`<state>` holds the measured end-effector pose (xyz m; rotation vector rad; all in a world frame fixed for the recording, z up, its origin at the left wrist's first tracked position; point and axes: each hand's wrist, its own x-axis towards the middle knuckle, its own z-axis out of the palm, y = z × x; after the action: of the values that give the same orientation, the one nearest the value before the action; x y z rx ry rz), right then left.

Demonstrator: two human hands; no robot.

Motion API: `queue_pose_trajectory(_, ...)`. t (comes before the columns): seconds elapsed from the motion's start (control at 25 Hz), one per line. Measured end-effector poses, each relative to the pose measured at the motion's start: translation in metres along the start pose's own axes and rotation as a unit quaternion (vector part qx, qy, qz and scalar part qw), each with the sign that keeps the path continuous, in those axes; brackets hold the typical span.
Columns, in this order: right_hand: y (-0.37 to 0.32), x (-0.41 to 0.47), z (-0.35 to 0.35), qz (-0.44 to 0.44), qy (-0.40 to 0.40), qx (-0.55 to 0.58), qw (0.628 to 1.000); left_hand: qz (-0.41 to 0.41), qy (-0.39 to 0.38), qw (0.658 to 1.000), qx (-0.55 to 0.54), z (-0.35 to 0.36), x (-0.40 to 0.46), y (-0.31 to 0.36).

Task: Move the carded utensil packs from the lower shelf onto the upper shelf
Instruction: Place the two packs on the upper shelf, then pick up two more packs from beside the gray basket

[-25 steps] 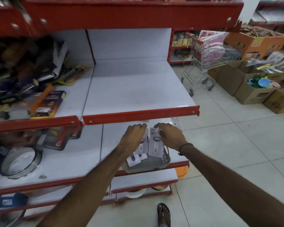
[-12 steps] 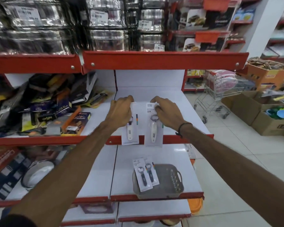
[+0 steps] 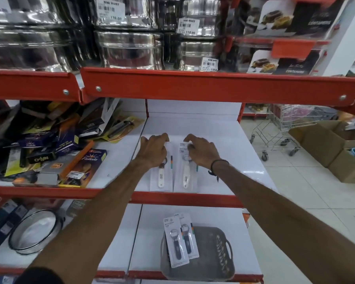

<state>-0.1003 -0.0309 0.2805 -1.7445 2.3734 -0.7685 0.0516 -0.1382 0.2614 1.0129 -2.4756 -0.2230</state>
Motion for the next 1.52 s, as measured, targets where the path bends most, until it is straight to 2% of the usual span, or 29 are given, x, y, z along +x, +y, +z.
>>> queue_pose_trajectory(0.32, 0.012, 0.009, 0.033, -0.019, -0.001, -0.04, 0.999, -0.001, -0.038, 0.998, 0.047, 0.023, -0.007, -0.004)
queue_pose_trajectory(0.48, 0.015, 0.003, 0.038, 0.003, -0.107, -0.102, 0.989, -0.046, -0.136, 0.986, 0.09, 0.02, -0.018, -0.003)
queue_pose_trajectory(0.52, 0.017, -0.001, 0.039, 0.003, -0.107, -0.112, 0.988, -0.055, -0.141, 0.983, 0.101, 0.019, -0.024, -0.004)
queue_pose_trajectory(0.56, 0.017, -0.009, 0.038, -0.005, -0.077, -0.109, 0.991, -0.056, -0.122, 0.986, 0.102, 0.016, -0.034, -0.004)
queue_pose_trajectory(0.64, 0.012, -0.029, 0.032, -0.051, 0.062, -0.088, 0.993, -0.044, -0.029, 0.994, 0.093, 0.008, -0.053, 0.002)
queue_pose_trajectory(0.72, 0.007, -0.06, 0.027, -0.135, 0.212, -0.067, 0.966, -0.021, 0.069, 0.994, 0.086, 0.001, -0.076, 0.018)
queue_pose_trajectory(0.76, 0.007, -0.079, 0.027, -0.182, 0.263, -0.059, 0.946, 0.001, 0.115, 0.991, 0.068, 0.001, -0.091, 0.028)
queue_pose_trajectory(0.8, 0.007, -0.1, 0.029, -0.22, 0.289, -0.054, 0.93, 0.03, 0.153, 0.987, 0.037, 0.003, -0.108, 0.037)
queue_pose_trajectory(0.88, 0.014, -0.136, 0.039, -0.266, 0.292, -0.046, 0.918, 0.095, 0.197, 0.976, -0.02, 0.018, -0.146, 0.046)
queue_pose_trajectory(0.96, 0.029, -0.17, 0.06, -0.274, 0.245, -0.058, 0.928, 0.165, 0.18, 0.969, -0.042, 0.051, -0.188, 0.043)
queue_pose_trajectory(1.04, 0.048, -0.192, 0.089, -0.235, 0.143, -0.093, 0.957, 0.197, 0.111, 0.974, -0.03, 0.088, -0.22, 0.03)
queue_pose_trajectory(1.12, 0.066, -0.201, 0.118, -0.142, 0.021, -0.131, 0.981, 0.142, 0.004, 0.99, -0.016, 0.122, -0.23, 0.018)
queue_pose_trajectory(1.24, 0.088, -0.191, 0.15, -0.05, -0.12, -0.17, 0.977, 0.008, -0.149, 0.988, 0.027, 0.161, -0.227, 0.002)
queue_pose_trajectory(1.36, 0.102, -0.16, 0.174, -0.019, -0.209, -0.168, 0.963, -0.057, -0.203, 0.975, 0.065, 0.192, -0.213, -0.016)
queue_pose_trajectory(1.52, 0.114, -0.117, 0.214, -0.051, -0.263, -0.189, 0.945, -0.094, -0.233, 0.964, 0.089, 0.223, -0.19, -0.025)
